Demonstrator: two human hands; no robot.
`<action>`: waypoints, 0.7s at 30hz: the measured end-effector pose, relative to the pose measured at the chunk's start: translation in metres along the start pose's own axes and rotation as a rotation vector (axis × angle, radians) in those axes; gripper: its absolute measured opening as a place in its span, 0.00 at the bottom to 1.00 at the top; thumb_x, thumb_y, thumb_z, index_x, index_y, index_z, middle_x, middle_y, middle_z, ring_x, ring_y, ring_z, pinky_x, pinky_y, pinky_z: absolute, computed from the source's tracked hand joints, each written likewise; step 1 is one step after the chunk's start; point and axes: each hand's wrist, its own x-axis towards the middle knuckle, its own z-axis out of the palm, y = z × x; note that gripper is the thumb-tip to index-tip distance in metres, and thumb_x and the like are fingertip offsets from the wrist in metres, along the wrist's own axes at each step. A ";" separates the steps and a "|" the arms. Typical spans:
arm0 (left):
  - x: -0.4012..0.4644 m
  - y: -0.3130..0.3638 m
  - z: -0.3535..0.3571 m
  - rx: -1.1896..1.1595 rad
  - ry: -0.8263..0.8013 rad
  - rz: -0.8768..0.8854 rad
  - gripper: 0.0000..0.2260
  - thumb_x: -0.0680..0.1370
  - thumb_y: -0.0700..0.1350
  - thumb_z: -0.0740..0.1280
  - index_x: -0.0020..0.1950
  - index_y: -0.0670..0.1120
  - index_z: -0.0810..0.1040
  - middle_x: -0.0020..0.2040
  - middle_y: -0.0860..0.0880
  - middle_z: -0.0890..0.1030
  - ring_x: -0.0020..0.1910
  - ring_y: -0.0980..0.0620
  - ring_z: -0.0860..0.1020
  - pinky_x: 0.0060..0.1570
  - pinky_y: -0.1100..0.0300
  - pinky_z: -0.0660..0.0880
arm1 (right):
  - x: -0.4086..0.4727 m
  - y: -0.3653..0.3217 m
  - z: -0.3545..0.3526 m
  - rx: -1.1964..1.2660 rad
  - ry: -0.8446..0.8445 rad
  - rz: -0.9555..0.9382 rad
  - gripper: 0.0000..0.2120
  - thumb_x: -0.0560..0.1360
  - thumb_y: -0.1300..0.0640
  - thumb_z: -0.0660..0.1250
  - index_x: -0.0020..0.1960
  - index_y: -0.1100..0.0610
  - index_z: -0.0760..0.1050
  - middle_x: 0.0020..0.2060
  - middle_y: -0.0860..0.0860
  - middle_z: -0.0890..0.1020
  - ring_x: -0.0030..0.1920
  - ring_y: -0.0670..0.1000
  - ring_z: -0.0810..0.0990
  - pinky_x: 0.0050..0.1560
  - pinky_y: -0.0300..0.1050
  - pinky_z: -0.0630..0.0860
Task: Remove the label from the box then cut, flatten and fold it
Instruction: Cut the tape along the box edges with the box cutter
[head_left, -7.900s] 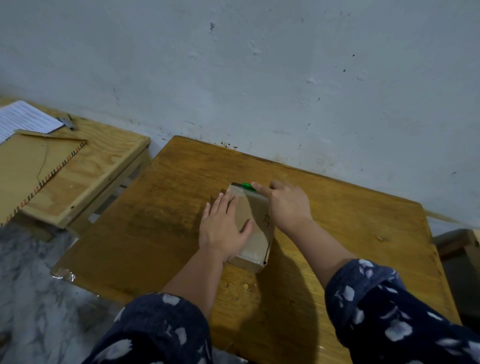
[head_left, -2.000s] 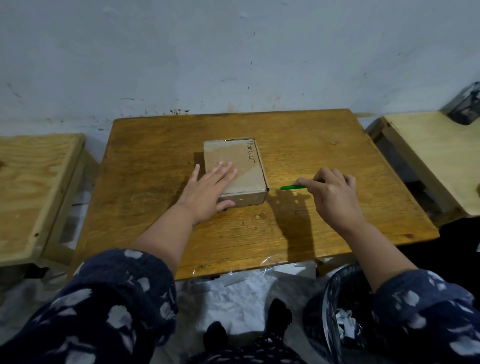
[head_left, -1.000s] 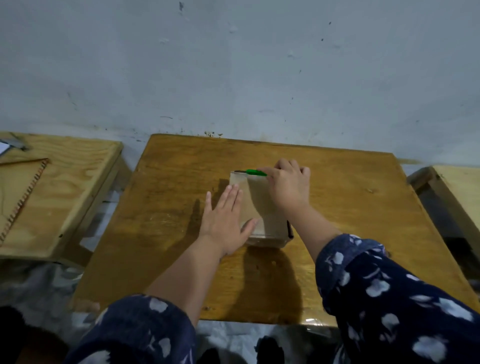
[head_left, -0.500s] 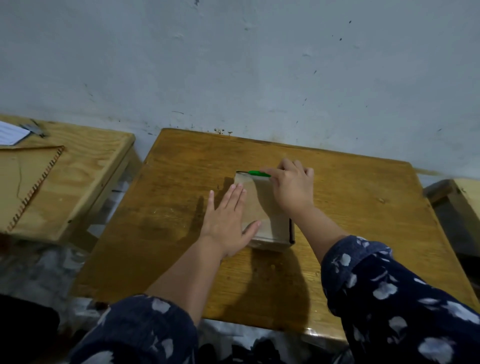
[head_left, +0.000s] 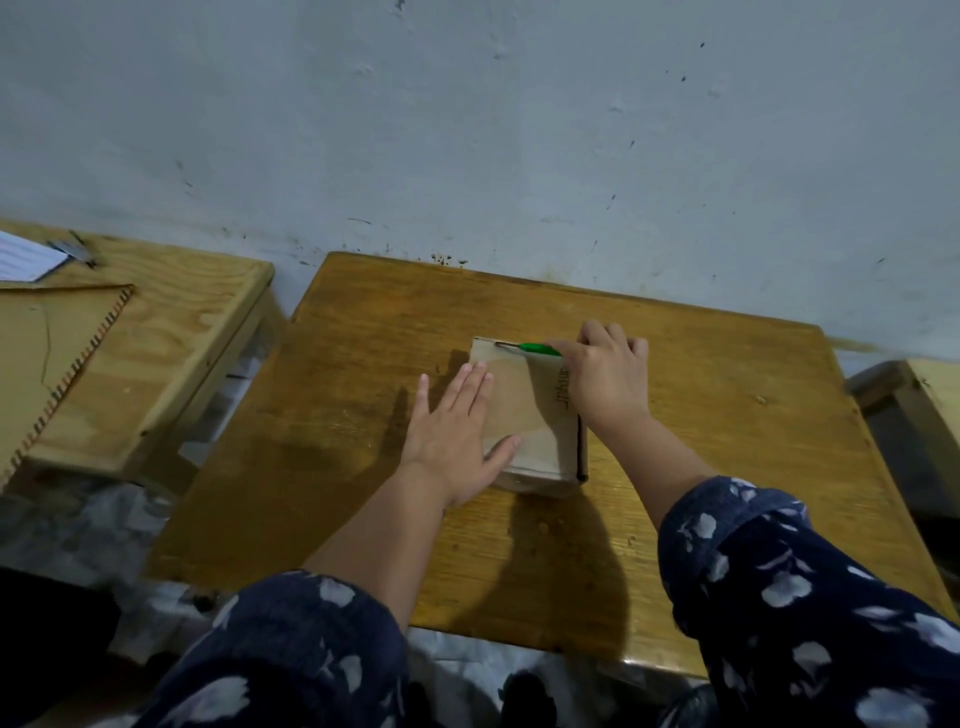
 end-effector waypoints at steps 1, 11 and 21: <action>0.000 0.000 0.000 -0.002 -0.002 0.000 0.37 0.76 0.67 0.39 0.78 0.45 0.41 0.79 0.49 0.40 0.77 0.53 0.37 0.73 0.39 0.39 | 0.000 0.003 -0.001 -0.004 0.003 0.014 0.20 0.77 0.60 0.60 0.66 0.44 0.73 0.48 0.52 0.74 0.51 0.56 0.69 0.47 0.50 0.59; 0.006 0.005 -0.009 -0.059 0.037 -0.016 0.37 0.77 0.67 0.48 0.78 0.44 0.48 0.79 0.48 0.48 0.77 0.51 0.45 0.74 0.44 0.41 | -0.005 0.022 -0.009 0.045 0.172 0.095 0.18 0.75 0.62 0.64 0.60 0.45 0.78 0.46 0.53 0.77 0.48 0.57 0.73 0.49 0.52 0.62; 0.020 0.015 -0.001 -0.021 -0.007 -0.050 0.41 0.75 0.71 0.42 0.78 0.45 0.40 0.79 0.50 0.39 0.76 0.53 0.37 0.73 0.41 0.37 | 0.008 -0.009 0.012 0.075 0.095 0.000 0.19 0.77 0.61 0.60 0.62 0.44 0.76 0.46 0.53 0.74 0.49 0.56 0.70 0.48 0.51 0.60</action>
